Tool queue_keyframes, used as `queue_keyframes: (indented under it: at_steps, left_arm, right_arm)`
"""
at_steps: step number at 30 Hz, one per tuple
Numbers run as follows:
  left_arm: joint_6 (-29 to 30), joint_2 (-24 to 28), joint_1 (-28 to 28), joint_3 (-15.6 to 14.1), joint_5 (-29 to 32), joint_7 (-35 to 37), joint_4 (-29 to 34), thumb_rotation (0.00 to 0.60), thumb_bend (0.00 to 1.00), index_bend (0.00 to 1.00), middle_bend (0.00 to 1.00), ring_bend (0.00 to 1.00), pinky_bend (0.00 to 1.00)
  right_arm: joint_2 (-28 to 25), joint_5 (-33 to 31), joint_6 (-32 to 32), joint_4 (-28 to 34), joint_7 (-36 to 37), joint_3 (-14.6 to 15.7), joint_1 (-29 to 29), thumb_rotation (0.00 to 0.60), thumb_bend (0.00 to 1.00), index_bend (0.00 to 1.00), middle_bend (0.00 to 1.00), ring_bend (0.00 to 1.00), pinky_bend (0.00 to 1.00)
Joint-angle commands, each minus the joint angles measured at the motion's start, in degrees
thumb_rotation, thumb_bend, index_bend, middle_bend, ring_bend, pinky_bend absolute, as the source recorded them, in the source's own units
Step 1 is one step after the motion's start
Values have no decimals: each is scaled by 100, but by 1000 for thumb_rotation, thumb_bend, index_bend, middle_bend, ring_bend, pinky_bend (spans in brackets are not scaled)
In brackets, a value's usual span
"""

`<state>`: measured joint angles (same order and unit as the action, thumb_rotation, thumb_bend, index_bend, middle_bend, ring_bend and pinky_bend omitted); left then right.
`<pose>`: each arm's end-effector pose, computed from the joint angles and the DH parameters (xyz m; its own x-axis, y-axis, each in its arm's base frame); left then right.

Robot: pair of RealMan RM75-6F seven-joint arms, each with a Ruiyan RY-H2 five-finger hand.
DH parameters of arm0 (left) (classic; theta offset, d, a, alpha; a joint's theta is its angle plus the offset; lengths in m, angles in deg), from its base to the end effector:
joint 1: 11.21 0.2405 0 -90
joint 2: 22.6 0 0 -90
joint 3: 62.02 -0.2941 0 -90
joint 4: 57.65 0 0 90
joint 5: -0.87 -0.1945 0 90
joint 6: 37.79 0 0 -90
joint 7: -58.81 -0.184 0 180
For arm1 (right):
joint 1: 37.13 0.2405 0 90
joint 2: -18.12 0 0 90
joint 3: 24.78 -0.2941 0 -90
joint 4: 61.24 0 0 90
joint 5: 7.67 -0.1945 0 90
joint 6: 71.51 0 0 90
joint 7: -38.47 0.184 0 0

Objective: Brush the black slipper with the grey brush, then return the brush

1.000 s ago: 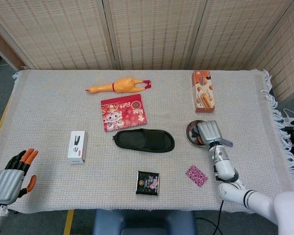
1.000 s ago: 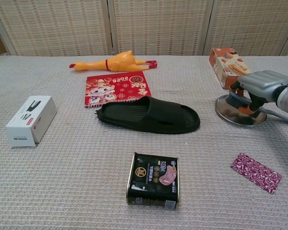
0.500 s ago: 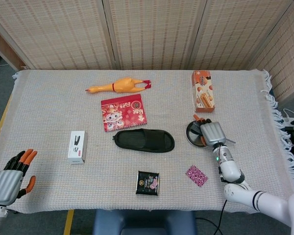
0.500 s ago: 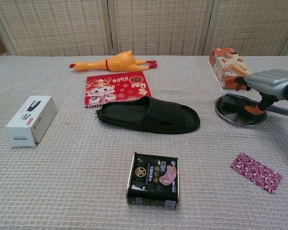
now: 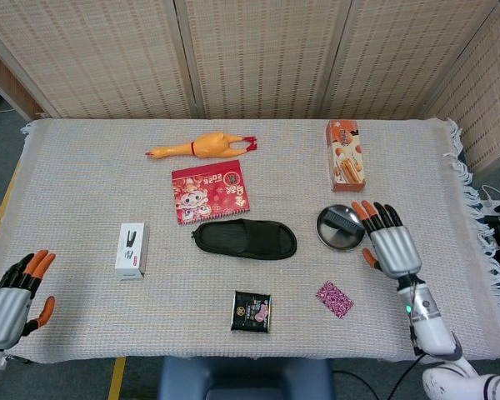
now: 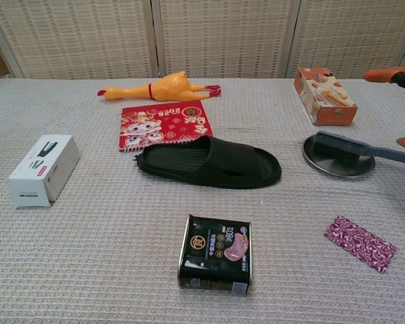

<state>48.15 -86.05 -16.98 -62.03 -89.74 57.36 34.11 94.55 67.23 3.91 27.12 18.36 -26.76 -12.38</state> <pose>-0.3281 0.2176 0.1827 0.4466 0.0259 0.8943 0.8911 -0.1025 -0.4420 -0.2810 -0.3278 0.0952 0.5756 -0.0501 0.8162 -0.8088 -0.1819 0.5592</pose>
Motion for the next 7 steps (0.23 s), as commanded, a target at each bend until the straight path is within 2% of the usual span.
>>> queue_keyframes:
  at_steps: [1,3,7]
  left_arm:
    - [57,-49,-9,39,-32,106,-86,600,468,0,0,0,132]
    - [15,-71,-21,31,-21,35,-84,600,458,0,0,0,132]
    - [7,-136,-31,34,-27,-132,-53,600,449,0,0,0,132]
  right_arm:
    - [-213,1642,1971,-35,670,1012,-1470,600,197,0,0,0,1]
    - [-313,1868,1953,-115,624,1184,-1545,600,185,0,0,0,0]
    - [-462,2033,2260,-36,716,1043,-1694,600,178,0,0,0,0]
